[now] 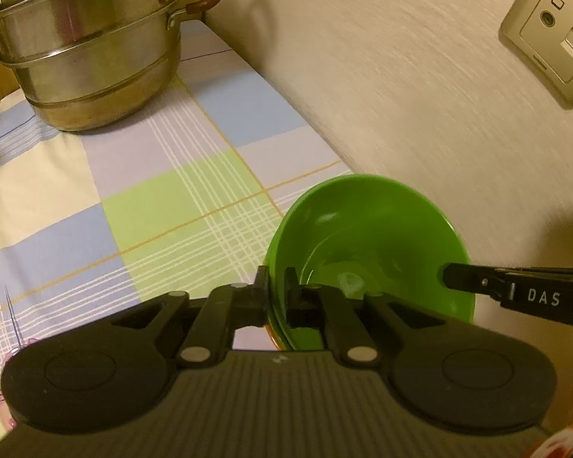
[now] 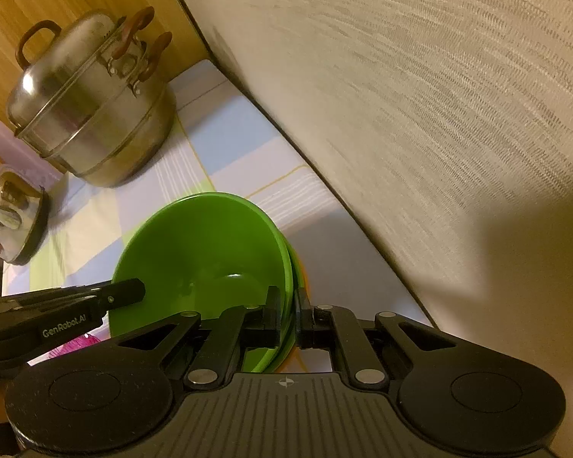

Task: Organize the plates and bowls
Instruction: 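Open both grippers and withdraw them from the bowl stack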

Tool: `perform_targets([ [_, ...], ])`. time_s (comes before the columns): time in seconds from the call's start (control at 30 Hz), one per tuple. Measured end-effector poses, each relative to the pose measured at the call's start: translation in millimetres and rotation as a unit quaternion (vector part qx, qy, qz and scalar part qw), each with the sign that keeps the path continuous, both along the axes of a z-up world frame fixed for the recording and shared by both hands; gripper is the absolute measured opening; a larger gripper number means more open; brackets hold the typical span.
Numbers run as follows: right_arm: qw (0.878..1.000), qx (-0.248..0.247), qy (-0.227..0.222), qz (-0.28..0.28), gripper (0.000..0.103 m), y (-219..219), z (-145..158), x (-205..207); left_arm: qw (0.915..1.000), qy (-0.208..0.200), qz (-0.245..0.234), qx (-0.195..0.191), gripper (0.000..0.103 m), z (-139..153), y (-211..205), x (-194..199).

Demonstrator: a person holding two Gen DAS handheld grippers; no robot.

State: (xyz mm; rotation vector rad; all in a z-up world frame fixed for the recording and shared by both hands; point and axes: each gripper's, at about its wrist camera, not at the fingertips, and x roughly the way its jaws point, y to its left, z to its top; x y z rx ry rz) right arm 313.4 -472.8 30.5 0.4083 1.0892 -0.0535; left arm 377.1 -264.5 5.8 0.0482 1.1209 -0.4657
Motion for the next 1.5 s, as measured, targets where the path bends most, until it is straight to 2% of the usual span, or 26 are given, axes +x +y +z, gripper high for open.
perform_targets([
  [0.17,1.000,0.003,-0.008,0.002,0.010,-1.0,0.0,-3.5,0.9999,-0.008,0.003,-0.007,0.013,3.2,2.9,-3.4],
  [0.23,1.000,0.006,-0.016,0.004,0.016,-1.1,2.0,-6.5,0.9998,-0.015,0.006,-0.015,0.013,7.7,6.2,-5.8],
  [0.3,1.000,0.003,-0.025,0.005,0.039,-0.5,5.7,-9.4,0.9993,-0.021,0.010,-0.027,0.015,14.3,11.1,-8.6],
  [0.33,0.999,0.001,-0.032,0.004,0.056,0.0,8.5,-11.5,0.9991,-0.025,0.013,-0.033,0.017,18.5,14.0,-10.6],
  [0.37,0.999,0.000,-0.037,0.002,0.061,0.6,11.5,-13.3,0.9987,-0.029,0.015,-0.039,0.018,23.4,17.6,-12.8],
  [0.5,0.998,-0.011,-0.056,0.000,0.061,7.4,26.6,-26.9,0.9960,-0.046,0.033,-0.069,0.041,42.1,37.8,-30.9],
  [0.57,0.998,-0.020,-0.062,0.001,0.062,13.4,33.5,-36.2,0.9946,-0.056,0.043,-0.076,0.048,49.3,50.8,-46.2],
  [0.63,0.997,-0.025,-0.072,0.005,0.063,20.8,40.8,-49.8,0.9934,-0.062,0.055,-0.079,0.064,53.0,64.4,-63.1],
  [0.77,0.996,-0.028,-0.086,0.012,0.064,34.1,50.6,-78.9,0.9911,-0.076,0.082,-0.072,0.075,53.0,90.2,-104.0],
  [0.8,0.996,-0.030,-0.087,0.013,0.065,37.3,51.7,-86.5,0.9904,-0.077,0.090,-0.072,0.086,51.8,97.1,-116.4],
  [0.83,0.996,-0.031,-0.088,0.014,0.065,40.7,52.7,-94.9,0.9891,-0.078,0.100,-0.074,0.090,50.2,104.7,-129.3],
  [1.0,0.994,-0.042,-0.096,0.034,0.065,61.2,57.0,-137.6,0.9849,-0.082,0.132,-0.076,0.094,46.9,129.5,-189.4],
  [1.17,0.991,-0.063,-0.106,0.061,0.066,85.2,56.7,-170.3,0.9829,-0.111,0.140,-0.046,0.096,49.0,137.0,-243.2],
  [1.5,0.985,-0.085,-0.117,0.098,0.066,115.0,50.2,-236.9,0.9758,-0.120,0.180,-0.029,0.096,43.2,148.4,-314.2],
])
